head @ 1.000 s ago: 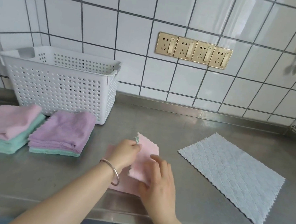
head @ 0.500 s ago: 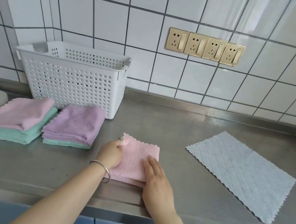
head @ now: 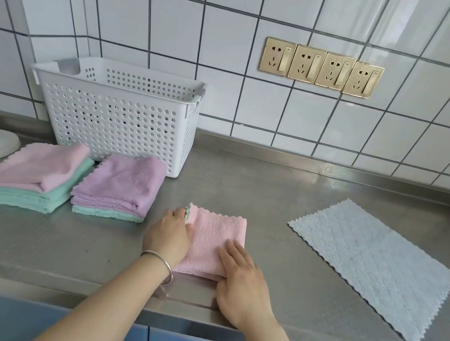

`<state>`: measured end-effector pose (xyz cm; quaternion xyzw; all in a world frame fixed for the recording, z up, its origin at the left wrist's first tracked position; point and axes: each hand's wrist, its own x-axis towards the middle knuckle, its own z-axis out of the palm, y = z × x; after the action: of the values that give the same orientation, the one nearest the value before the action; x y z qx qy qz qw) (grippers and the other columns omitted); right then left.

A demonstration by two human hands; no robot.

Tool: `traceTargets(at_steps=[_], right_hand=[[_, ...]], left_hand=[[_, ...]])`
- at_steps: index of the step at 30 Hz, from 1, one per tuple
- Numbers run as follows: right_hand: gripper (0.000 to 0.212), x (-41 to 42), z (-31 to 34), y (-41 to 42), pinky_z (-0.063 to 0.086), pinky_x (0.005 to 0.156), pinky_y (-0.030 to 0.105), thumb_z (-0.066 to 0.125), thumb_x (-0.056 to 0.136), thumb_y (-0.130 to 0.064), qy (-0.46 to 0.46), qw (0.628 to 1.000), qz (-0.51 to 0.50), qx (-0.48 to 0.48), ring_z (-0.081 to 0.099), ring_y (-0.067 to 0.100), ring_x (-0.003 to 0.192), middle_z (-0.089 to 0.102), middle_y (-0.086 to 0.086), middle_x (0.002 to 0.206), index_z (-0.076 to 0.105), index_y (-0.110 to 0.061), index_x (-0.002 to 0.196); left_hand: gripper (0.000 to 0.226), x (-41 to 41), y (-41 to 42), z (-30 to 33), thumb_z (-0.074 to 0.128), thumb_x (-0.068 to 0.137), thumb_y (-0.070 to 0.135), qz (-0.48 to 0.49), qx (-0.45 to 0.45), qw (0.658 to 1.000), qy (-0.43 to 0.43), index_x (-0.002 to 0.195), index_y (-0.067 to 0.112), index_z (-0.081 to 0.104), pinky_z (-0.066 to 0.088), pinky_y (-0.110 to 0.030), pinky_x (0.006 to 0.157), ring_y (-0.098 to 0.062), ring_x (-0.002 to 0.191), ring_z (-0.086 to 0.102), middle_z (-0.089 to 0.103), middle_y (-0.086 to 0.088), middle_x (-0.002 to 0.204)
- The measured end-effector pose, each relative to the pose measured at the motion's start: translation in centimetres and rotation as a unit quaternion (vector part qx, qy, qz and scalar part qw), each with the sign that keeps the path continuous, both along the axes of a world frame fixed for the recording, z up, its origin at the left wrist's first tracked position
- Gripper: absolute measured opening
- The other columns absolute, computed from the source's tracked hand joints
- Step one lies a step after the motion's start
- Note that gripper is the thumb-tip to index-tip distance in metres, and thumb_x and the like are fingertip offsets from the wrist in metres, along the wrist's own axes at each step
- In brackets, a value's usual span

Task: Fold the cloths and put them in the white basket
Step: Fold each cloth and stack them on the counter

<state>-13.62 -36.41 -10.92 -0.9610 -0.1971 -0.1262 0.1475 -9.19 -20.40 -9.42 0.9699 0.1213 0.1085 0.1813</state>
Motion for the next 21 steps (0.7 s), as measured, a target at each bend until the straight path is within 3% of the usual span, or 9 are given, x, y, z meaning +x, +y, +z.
traceTargets(at_steps=[2, 4, 6, 9, 11, 13, 17, 21], right_hand=[[0.063, 0.0, 1.2, -0.3, 0.037, 0.106, 0.027, 0.023, 0.075, -0.026, 0.091, 0.990, -0.020, 0.106, 0.043, 0.017, 0.132, 0.052, -0.002, 0.139, 0.058, -0.018, 0.127], [0.042, 0.7, 2.0, -0.5, 0.038, 0.098, 0.028, 0.038, 0.087, -0.028, 0.102, 0.968, -0.100, 0.205, 0.047, 0.021, 0.123, 0.058, 0.001, 0.128, 0.061, -0.016, 0.121], [0.035, 1.9, 2.2, -0.7, 0.039, 0.093, 0.031, 0.047, 0.090, -0.032, 0.100, 0.955, -0.205, 0.188, 0.047, 0.025, 0.116, 0.058, 0.006, 0.120, 0.063, -0.014, 0.115], [0.044, 3.5, 2.0, -0.4, 0.038, 0.095, 0.035, 0.040, 0.090, -0.041, 0.197, 0.938, -0.268, 0.098, 0.043, 0.031, 0.115, 0.055, 0.011, 0.119, 0.065, -0.009, 0.109], [0.047, 4.1, 1.8, 0.0, 0.042, 0.090, 0.036, 0.036, 0.091, -0.040, 0.222, 0.934, -0.264, 0.097, 0.048, 0.033, 0.108, 0.059, 0.013, 0.110, 0.067, -0.006, 0.097], [0.043, 4.3, 1.8, 0.2, 0.045, 0.076, 0.034, 0.036, 0.091, -0.043, 0.226, 0.929, -0.258, 0.140, 0.053, 0.030, 0.089, 0.062, 0.009, 0.091, 0.059, -0.010, 0.075], [0.023, 3.4, 2.6, 1.0, 0.032, 0.053, 0.029, 0.048, 0.091, -0.027, 0.209, 0.898, -0.231, 0.312, 0.046, 0.020, 0.066, 0.051, 0.001, 0.073, 0.042, -0.014, 0.074], [0.021, 2.3, 5.7, 3.5, 0.031, 0.052, 0.022, 0.054, 0.090, -0.024, 0.138, 0.874, -0.192, 0.425, 0.044, 0.010, 0.062, 0.047, -0.002, 0.069, 0.042, -0.015, 0.076]], left_hand=[[0.038, 0.0, 0.3, -0.1, 0.048, 0.088, 0.033, 0.023, -0.008, 1.000, -0.002, 0.114, 0.007, 0.053, 0.047, -0.039, 0.080, -0.034, 0.105, 0.058, 0.053, -0.016, 0.115], [0.052, 0.0, 0.5, -0.3, 0.054, 0.083, 0.046, 0.039, -0.018, 0.999, 0.016, 0.114, 0.003, 0.055, 0.045, -0.038, 0.088, -0.033, 0.109, 0.055, 0.051, -0.016, 0.116], [0.069, 0.0, 0.5, -0.4, 0.057, 0.077, 0.059, 0.044, -0.006, 0.998, 0.041, 0.116, 0.002, 0.054, 0.042, -0.036, 0.094, -0.032, 0.114, 0.049, 0.049, -0.015, 0.120], [0.077, -0.2, 0.3, -0.4, 0.055, 0.074, 0.066, 0.046, 0.006, 0.997, 0.064, 0.119, 0.003, 0.056, 0.038, -0.034, 0.098, -0.032, 0.117, 0.042, 0.046, -0.012, 0.122], [0.069, -0.3, 0.1, -0.3, 0.052, 0.078, 0.064, 0.035, 0.013, 0.997, 0.065, 0.116, 0.007, 0.060, 0.037, -0.034, 0.099, -0.031, 0.116, 0.043, 0.051, -0.011, 0.121], [0.056, -0.7, -0.4, 0.1, 0.052, 0.082, 0.057, 0.025, 0.004, 0.998, 0.049, 0.111, 0.009, 0.060, 0.041, -0.035, 0.093, -0.030, 0.114, 0.050, 0.058, -0.011, 0.118], [0.034, -1.7, -0.6, 1.5, 0.049, 0.089, 0.039, 0.025, -0.070, 0.997, 0.001, 0.107, 0.010, 0.051, 0.046, -0.036, 0.075, -0.033, 0.105, 0.059, 0.064, -0.013, 0.110], [0.028, -2.6, 1.6, 4.7, 0.056, 0.087, 0.038, 0.018, -0.198, 0.975, -0.097, 0.093, 0.014, 0.044, 0.046, -0.037, 0.071, -0.037, 0.095, 0.059, 0.066, -0.014, 0.099]])
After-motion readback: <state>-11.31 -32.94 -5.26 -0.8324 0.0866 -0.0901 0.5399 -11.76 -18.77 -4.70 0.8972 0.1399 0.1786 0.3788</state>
